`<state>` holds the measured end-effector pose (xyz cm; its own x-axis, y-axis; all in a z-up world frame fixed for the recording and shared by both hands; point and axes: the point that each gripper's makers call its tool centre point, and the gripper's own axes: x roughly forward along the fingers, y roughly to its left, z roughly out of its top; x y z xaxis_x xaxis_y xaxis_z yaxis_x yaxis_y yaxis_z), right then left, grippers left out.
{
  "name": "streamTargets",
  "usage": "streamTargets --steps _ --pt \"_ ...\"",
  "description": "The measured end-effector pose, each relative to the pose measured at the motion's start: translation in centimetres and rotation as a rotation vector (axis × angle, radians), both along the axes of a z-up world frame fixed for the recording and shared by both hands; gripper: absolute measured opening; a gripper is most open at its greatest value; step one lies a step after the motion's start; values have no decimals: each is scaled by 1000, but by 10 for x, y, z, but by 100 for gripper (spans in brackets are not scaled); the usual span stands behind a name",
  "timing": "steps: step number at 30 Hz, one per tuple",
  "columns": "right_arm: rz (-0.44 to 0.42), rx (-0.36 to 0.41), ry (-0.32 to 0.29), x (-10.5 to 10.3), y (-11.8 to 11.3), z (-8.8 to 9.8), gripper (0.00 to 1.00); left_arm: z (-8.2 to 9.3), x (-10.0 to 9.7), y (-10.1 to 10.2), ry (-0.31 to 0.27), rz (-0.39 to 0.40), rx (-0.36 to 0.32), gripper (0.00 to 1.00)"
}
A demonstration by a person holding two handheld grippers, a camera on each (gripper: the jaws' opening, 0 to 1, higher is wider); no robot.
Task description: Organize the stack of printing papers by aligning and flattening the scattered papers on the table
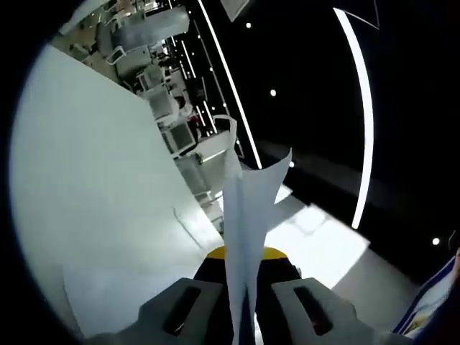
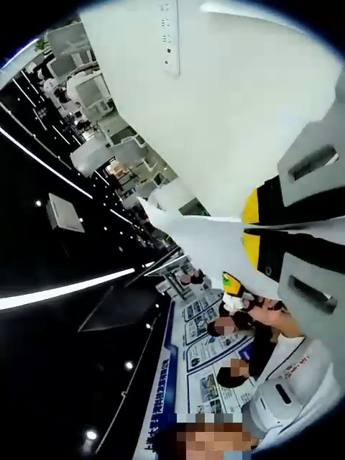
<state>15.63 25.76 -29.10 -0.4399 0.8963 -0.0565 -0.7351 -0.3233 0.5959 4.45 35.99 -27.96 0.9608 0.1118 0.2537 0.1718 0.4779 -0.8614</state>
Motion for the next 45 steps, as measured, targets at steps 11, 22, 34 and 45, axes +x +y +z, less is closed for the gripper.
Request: streamTargets --steps 11,22,34,45 --pt "-47 1 28 -3 -5 20 0 -14 8 15 8 16 -107 5" --pt "-93 -59 31 4 -5 8 0 -20 13 8 31 0 -109 8" --pt "-126 -51 88 12 -6 15 0 -24 14 10 42 -1 -126 21" --pt "-123 -43 141 -2 -12 20 0 -21 13 11 28 -2 -143 21"
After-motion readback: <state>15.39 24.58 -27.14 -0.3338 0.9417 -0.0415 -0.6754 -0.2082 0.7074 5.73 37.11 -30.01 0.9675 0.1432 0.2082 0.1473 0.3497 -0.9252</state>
